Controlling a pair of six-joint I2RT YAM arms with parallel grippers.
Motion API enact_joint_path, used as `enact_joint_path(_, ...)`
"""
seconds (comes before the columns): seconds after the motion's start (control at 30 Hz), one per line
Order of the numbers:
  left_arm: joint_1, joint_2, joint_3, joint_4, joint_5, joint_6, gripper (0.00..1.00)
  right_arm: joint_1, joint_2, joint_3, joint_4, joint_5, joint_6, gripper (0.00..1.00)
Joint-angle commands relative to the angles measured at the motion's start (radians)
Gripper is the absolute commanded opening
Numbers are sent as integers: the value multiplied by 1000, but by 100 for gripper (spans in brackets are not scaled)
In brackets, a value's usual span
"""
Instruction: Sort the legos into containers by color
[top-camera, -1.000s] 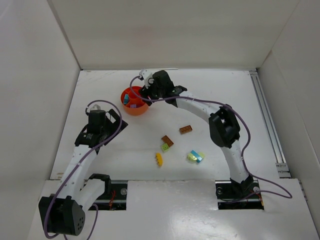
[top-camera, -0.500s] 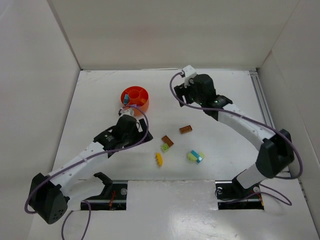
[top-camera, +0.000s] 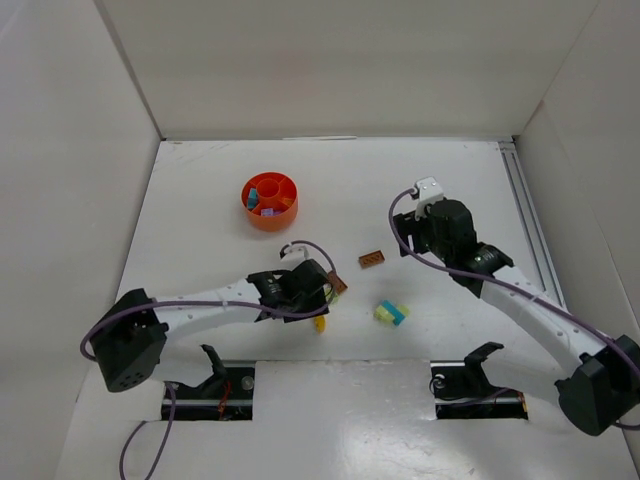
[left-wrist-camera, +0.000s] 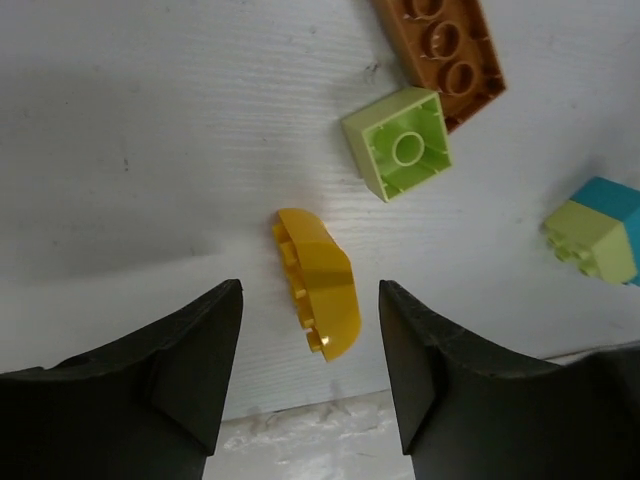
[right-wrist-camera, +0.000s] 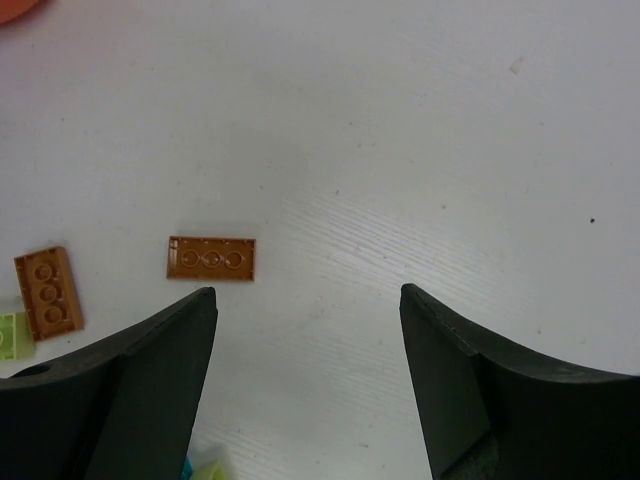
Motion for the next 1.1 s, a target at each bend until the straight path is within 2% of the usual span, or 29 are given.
enact_joint_path(0.0, -25, 53, 51, -43, -77, -63, 53, -15, -72, -14, -5, 47, 28, 79)
enact_joint_path(0.07, -25, 95, 61, -43, -77, -77, 47, -24, -105, -35, -5, 47, 28, 79)
enact_joint_path(0.27, -25, 139, 71, -11, -77, -77, 38, -44, -141, -57, -25, 47, 28, 79)
enact_joint_path(0.4, -25, 162, 90, -1, -77, -68, 21, -53, -142, -57, -34, 56, 19, 79)
enact_joint_path(0.5, -25, 171, 110, -12, -77, -68, 1, -62, -142, -57, -43, 56, 19, 79)
enact_joint_path(0.63, -25, 150, 172, -81, -142, -57, 0, -62, -151, -46, -43, 56, 10, 79)
enact_joint_path(0.73, -25, 124, 261, -135, -247, -36, 0, -72, -160, -46, -52, 56, -11, 79)
enact_joint_path(0.9, 105, 124, 401, -92, -382, 125, 0, -72, -169, -46, -32, 47, -21, 79)
enact_joint_path(1.07, 262, 177, 553, 43, -382, 330, 0, -91, -157, -20, -23, 57, -33, 80)
